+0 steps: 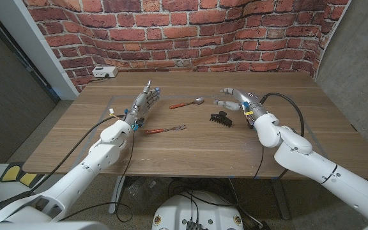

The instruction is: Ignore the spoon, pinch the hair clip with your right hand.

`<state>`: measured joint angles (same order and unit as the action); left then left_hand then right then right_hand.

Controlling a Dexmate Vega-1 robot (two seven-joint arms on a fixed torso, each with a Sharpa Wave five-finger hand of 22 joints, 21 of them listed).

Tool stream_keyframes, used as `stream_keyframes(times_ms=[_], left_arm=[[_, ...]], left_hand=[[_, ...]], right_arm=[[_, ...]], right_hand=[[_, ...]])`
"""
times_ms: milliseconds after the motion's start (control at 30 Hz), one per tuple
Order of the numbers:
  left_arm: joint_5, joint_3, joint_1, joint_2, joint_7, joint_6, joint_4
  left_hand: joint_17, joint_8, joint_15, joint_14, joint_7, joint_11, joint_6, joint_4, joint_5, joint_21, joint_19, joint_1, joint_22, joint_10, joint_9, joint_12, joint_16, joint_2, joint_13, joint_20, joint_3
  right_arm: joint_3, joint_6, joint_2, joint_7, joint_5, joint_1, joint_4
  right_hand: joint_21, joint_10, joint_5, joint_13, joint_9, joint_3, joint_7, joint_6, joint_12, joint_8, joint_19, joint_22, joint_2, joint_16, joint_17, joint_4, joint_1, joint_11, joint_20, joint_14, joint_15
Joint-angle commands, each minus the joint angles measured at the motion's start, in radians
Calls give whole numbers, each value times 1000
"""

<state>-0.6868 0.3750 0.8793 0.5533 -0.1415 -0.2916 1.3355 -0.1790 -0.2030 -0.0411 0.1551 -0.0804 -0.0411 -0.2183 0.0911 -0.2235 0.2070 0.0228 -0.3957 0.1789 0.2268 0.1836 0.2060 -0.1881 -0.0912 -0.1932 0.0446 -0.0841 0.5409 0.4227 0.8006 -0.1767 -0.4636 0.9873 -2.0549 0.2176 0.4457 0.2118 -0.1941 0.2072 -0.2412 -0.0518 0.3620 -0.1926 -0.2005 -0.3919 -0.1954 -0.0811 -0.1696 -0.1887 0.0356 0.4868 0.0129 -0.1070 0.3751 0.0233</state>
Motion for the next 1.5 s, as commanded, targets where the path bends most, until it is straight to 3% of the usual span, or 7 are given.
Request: stream_keyframes(times_ms=[33, 333, 600, 1000, 1267, 1367, 1500], left_arm=[[22, -27, 59, 42, 67, -1, 102], [32, -39, 82, 42, 90, -33, 120], [36, -45, 90, 53, 93, -36, 138], [40, -31, 59, 40, 63, -48, 101], [30, -27, 39, 26, 40, -59, 66], [34, -27, 35, 26, 49, -52, 67], [33, -26, 25, 18, 57, -47, 60]], left_hand=[[-4, 2, 3, 8, -1, 0, -6, 1, 2, 3, 8, 0, 4, 11, 4, 0, -2, 0, -1, 5, -3], [-4, 4, 3, 14, -2, -1, -3, 0, 2, 10, 28, -1, 4, 15, 4, 1, -4, 1, -1, -12, -5], [-4, 4, 4, 16, -4, 1, -3, -1, 2, 10, 30, -3, 4, 18, 4, 2, -4, 1, -1, -16, -6], [-4, 3, 6, 19, -3, 1, -5, -2, 2, 10, 34, -5, 3, 23, 4, 3, -4, 2, -1, -19, -8], [-4, 2, 5, 21, -3, 3, -7, -2, 2, 10, 35, -6, 3, 24, 4, 3, -4, 2, -1, -19, -9], [-4, 2, 6, 22, -4, 3, -9, -3, 2, 12, 43, -7, 3, 26, 4, 3, -4, 2, -1, -28, -10], [-3, 3, 9, 24, -11, 1, -8, -3, 1, 16, 56, -9, 3, 24, 4, 2, -4, 3, -1, -45, -11]], right_arm=[[-84, -133, -33, -114, 185, 30, 48], [-115, -286, -53, -141, 312, 22, 133], [-136, -368, -81, -138, 419, 10, 189], [-164, -480, -117, -73, 614, -15, 295], [-186, -580, -171, 12, 799, -40, 397], [-184, -620, -190, 35, 835, -54, 441], [-179, -670, -214, 99, 904, -80, 511]], right_hand=[[-3, -2, -4, -1, 1, 2, 18, 2, -8, 1, 8, -3, 10, -7, -3, -12, -22, -15, 2, -17, 10], [3, -4, -12, 0, -2, 2, 43, 5, -14, 1, -6, -2, 27, -12, -3, -20, -40, -45, 37, -24, 31], [4, -5, -19, 0, -3, 5, 53, 47, -17, -15, -8, -1, 36, -13, -2, -26, -55, -66, 41, -31, 26], [-2, 14, -26, 1, -6, 4, 83, 4, -27, 4, 4, 0, 52, -13, -1, -29, -67, -56, 46, -35, 31], [-16, -42, -32, 1, -10, 14, 56, 37, -11, -7, 52, 1, 56, -6, -1, -35, -96, -89, 43, -91, 51], [-10, -38, -33, 1, -10, 15, 71, 34, -15, -5, 41, 1, 57, -10, 0, -33, -98, -90, 69, -88, 49], [-6, -49, -34, 2, -11, 19, 107, -31, -14, 18, 31, 3, 57, -14, 2, -31, -108, -119, 97, -83, 38]])
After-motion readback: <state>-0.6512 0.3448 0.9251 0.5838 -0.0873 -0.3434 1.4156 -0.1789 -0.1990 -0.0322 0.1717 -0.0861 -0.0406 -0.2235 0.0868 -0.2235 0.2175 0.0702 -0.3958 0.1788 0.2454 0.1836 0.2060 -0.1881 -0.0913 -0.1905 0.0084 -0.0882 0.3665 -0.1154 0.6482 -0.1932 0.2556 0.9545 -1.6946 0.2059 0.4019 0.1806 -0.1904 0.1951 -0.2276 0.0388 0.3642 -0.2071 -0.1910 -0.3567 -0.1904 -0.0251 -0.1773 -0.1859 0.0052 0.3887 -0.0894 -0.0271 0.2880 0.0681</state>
